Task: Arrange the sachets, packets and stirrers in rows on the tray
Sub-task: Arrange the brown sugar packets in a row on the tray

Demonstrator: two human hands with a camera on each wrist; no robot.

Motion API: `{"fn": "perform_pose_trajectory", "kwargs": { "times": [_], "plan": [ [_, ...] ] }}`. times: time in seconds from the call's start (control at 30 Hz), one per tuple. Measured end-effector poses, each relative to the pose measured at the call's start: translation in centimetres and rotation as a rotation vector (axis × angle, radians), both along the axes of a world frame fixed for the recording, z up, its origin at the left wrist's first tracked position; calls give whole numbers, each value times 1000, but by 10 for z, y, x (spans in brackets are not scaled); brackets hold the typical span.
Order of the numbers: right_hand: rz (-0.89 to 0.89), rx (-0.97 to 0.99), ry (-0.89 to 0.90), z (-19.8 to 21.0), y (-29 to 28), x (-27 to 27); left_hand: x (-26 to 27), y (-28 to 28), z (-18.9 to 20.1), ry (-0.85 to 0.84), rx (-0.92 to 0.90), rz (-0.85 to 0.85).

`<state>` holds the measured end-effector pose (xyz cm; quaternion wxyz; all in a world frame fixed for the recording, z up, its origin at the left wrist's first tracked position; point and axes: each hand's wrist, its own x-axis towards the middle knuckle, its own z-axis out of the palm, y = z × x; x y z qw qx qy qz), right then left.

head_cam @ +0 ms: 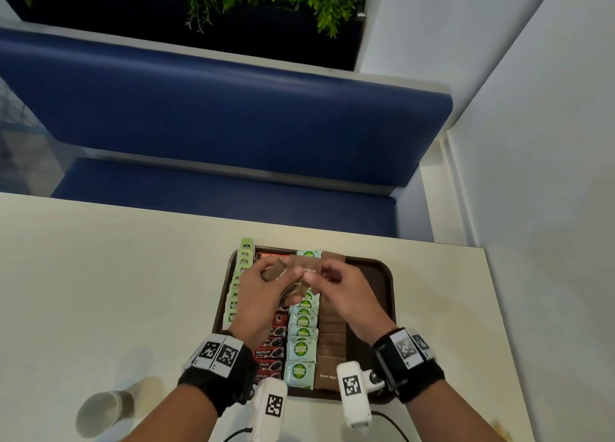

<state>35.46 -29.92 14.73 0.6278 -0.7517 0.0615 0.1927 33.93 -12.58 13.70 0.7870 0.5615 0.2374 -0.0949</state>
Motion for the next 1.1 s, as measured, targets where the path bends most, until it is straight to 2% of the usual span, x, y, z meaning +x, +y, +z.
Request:
{"fn": "perform_pose_trajectory", "kwargs": {
  "times": [0.13, 0.33, 0.43, 0.57, 0.63, 0.77, 0.93, 1.1],
  "plan": [
    [-151, 50, 18, 4, -5, -5, 3, -7, 6, -10, -31, -22],
    [-163, 161, 71, 3, -22, -6, 2, -8, 9, -14, 50, -51],
    [-193, 105, 55, -6, -33, -5, 0, -9, 7, -13, 99, -57],
    [-460, -19, 11, -40, -56, 6, -4, -2, 8, 6, 104, -8],
    [-515, -136, 14, -65, -67, 11, -7, 6, 8, 19, 106, 12],
    [-350, -382, 61, -106, -67, 14, -11, 24, 0, 58, 149, 30],
    [-216, -498, 20, -124, -57, 14, -14, 35, -10, 61, 190, 37],
    [-192, -539, 13, -133, -56, 18, -14, 37, -17, 67, 184, 43]
  ]
}}
